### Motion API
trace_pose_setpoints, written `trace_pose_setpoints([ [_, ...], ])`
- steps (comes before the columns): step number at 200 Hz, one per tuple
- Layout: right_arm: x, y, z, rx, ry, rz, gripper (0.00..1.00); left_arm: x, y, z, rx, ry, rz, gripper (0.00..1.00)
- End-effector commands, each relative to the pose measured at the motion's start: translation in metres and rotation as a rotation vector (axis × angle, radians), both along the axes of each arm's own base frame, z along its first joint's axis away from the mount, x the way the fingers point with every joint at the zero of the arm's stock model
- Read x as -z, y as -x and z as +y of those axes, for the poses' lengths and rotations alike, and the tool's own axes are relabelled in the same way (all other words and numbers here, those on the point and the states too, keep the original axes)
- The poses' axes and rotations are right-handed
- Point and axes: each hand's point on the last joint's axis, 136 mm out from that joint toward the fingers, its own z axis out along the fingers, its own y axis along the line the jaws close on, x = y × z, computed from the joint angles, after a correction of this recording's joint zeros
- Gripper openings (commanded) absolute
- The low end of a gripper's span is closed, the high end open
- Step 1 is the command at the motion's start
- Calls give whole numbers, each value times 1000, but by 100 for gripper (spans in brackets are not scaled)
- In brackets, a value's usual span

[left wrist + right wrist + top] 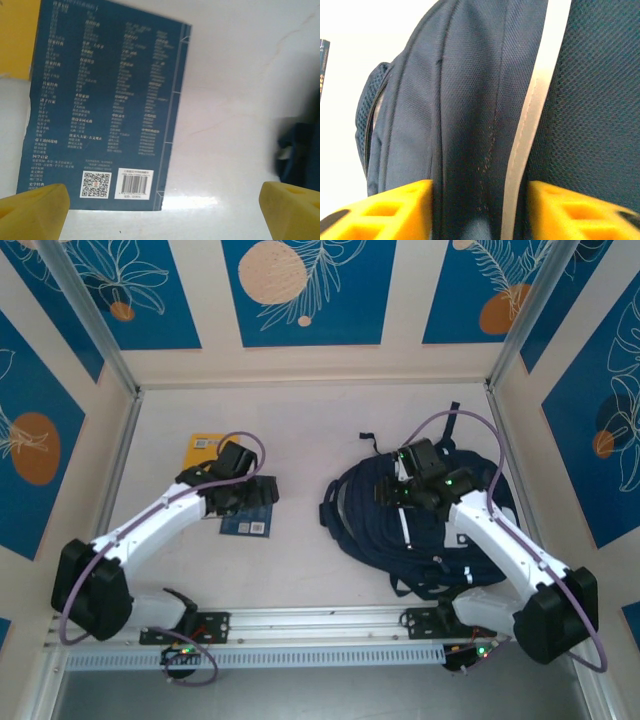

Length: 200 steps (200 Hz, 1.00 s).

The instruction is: Pack books, pencil case, and school supplies into a backpack

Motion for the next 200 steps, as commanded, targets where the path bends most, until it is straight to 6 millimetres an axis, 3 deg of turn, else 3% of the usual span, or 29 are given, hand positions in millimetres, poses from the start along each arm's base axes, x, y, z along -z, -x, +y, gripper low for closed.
trace_pose_setpoints([
  [1, -16, 6, -8, 6, 46, -53, 55, 16, -13, 6, -80, 9, 21, 97],
  [44, -30, 19, 8, -38, 15, -102, 52, 51, -46, -22, -70, 53, 82, 91],
  [74, -32, 33, 28, -96, -48, -103, 49, 86, -44, -35, -64, 89, 177, 88],
  [99, -23, 44, 44, -140, -83, -73, 48, 99, -30, -42, -65, 157, 212, 87],
  [147, -9, 46, 65, -178, -125, -24, 46, 95, 3, -62, -19, 241, 241, 87],
  [178, -5, 46, 75, -205, -159, 1, 46, 94, 38, -82, 9, 344, 280, 87],
  [200, 0, 47, 79, -222, -157, 30, 46, 79, 65, -102, 93, 378, 289, 88],
])
